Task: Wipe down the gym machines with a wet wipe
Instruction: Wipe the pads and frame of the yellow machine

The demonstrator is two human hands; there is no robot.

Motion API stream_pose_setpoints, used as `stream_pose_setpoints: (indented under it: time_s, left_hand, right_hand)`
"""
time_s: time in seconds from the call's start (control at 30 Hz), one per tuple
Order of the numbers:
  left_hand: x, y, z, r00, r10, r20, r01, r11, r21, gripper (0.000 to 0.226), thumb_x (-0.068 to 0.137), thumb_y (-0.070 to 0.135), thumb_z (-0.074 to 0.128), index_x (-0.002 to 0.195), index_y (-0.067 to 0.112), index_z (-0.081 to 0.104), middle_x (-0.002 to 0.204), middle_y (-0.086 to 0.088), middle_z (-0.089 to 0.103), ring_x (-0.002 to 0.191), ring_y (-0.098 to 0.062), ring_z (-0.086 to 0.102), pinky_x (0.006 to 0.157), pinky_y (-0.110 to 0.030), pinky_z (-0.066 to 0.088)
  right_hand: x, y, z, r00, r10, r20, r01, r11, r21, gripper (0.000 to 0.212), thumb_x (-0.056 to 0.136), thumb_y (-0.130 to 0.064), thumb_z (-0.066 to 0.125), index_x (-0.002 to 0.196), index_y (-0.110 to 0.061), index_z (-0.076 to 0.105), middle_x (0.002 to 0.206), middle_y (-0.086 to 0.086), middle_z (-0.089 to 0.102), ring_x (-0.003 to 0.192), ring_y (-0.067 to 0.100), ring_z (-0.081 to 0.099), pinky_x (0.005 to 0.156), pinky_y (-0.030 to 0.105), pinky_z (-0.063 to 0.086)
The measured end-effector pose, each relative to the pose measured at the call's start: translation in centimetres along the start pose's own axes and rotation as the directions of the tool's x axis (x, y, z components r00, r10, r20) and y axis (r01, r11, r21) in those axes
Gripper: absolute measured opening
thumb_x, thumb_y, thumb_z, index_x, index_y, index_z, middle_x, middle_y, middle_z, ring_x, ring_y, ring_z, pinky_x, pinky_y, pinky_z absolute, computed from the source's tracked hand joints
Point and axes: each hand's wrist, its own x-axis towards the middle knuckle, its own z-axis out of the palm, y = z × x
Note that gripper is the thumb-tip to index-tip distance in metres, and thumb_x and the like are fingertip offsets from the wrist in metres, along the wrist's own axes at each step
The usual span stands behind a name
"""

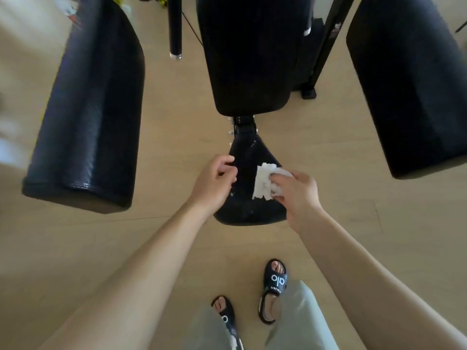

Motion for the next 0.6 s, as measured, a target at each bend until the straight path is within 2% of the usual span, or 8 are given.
stream_pose_setpoints:
  time_s: [0.07, 0.1, 0.13, 0.2, 0.27, 0.37, 0.47, 0.6]
  left_hand:
    - [1.6, -3.4, 0.2, 0.997, -0.014, -0.079, 0.017, 0.999, 0.035, 0.035, 0.106, 0.027, 0.044, 0.140, 0.027, 0.050, 0.128, 0.011, 0.060, 0.112, -0.009, 0.060, 0.095, -0.030, 0.045]
    - [2.6, -5.3, 0.5, 0.994, -0.014, -0.108, 0.018, 0.999, 0.040, 0.038, 0.106, 0.027, 0.042, 0.144, 0.025, 0.048, 0.133, 0.008, 0.058, 0.114, -0.009, 0.056, 0.093, -0.028, 0.040]
    - [3.6, -7.1, 0.9, 0.991, -0.011, -0.134, 0.017, 0.999, 0.041, 0.041, 0.106, 0.025, 0.041, 0.147, 0.023, 0.045, 0.138, 0.005, 0.056, 0.115, -0.009, 0.053, 0.092, -0.025, 0.036]
    - [5.8, -10.8, 2.3, 0.986, -0.018, -0.167, 0.019, 1.000, 0.002, 0.046, 0.106, 0.021, 0.039, 0.152, 0.019, 0.038, 0.148, -0.002, 0.049, 0.123, -0.014, 0.049, 0.092, -0.019, 0.033]
    - [8.1, -14.4, 3.8, 0.981, -0.019, -0.191, 0.009, 0.999, -0.053, 0.050, 0.107, 0.018, 0.039, 0.156, 0.015, 0.031, 0.156, -0.006, 0.039, 0.140, -0.019, 0.041, 0.100, -0.020, 0.032]
    - [11.2, -19.1, 5.6, 0.967, 0.025, -0.254, -0.042, 0.997, -0.063, 0.051, 0.108, 0.025, 0.038, 0.157, 0.018, 0.028, 0.160, -0.004, 0.034, 0.147, -0.018, 0.031, 0.119, -0.033, 0.026]
    - [13.2, -22.5, 7.0, 0.952, 0.090, -0.291, -0.111, 0.992, -0.055, 0.051, 0.109, 0.034, 0.032, 0.158, 0.023, 0.027, 0.163, 0.003, 0.028, 0.150, -0.012, 0.024, 0.124, -0.039, 0.020]
    - [14.3, -24.5, 7.9, 0.916, 0.167, -0.365, -0.214, 0.973, -0.091, 0.059, 0.104, 0.050, 0.026, 0.159, 0.030, 0.023, 0.165, 0.009, 0.025, 0.150, -0.008, 0.023, 0.124, -0.040, 0.021]
  right_hand:
    - [1.8, 2.2, 0.5, 0.963, -0.218, -0.156, 0.179, 0.956, -0.232, 0.024, 0.088, -0.012, 0.054, 0.092, -0.028, 0.072, 0.088, -0.008, 0.068, 0.079, 0.012, 0.061, 0.064, 0.019, 0.046]
    - [2.6, 3.5, 0.9, 0.922, -0.355, -0.151, 0.290, 0.896, -0.335, 0.028, 0.089, -0.011, 0.051, 0.087, -0.032, 0.070, 0.089, -0.011, 0.063, 0.080, 0.009, 0.057, 0.064, 0.015, 0.040]
    - [3.6, 5.1, 1.5, 0.869, -0.486, -0.097, 0.407, 0.811, -0.420, 0.030, 0.092, -0.009, 0.051, 0.088, -0.032, 0.071, 0.092, -0.012, 0.059, 0.082, 0.008, 0.054, 0.067, 0.011, 0.037]
    - [6.0, 9.2, 2.9, 0.727, -0.680, 0.096, 0.597, 0.558, -0.577, 0.027, 0.095, -0.006, 0.053, 0.103, -0.021, 0.075, 0.100, -0.005, 0.056, 0.089, 0.013, 0.053, 0.073, 0.011, 0.036]
    - [8.4, 14.0, 4.7, 0.652, -0.695, 0.304, 0.660, 0.323, -0.679, 0.026, 0.095, -0.008, 0.054, 0.113, -0.011, 0.073, 0.109, 0.007, 0.057, 0.094, 0.024, 0.055, 0.078, 0.025, 0.043]
    - [9.7, 19.7, 6.8, 0.599, -0.638, 0.484, 0.692, 0.108, -0.714, 0.024, 0.101, -0.017, 0.050, 0.113, -0.009, 0.069, 0.122, 0.003, 0.057, 0.102, 0.023, 0.056, 0.084, 0.035, 0.052]
    - [10.5, 24.0, 7.9, 0.479, -0.670, 0.567, 0.734, -0.049, -0.678, 0.042, 0.106, -0.024, 0.039, 0.135, -0.003, 0.061, 0.141, 0.011, 0.058, 0.135, 0.028, 0.051, 0.114, 0.043, 0.041]
    - [11.4, 25.9, 8.5, 0.424, -0.720, 0.549, 0.703, -0.120, -0.701, 0.051, 0.109, -0.029, 0.032, 0.151, -0.004, 0.045, 0.157, 0.012, 0.045, 0.150, 0.026, 0.035, 0.124, 0.044, 0.026]
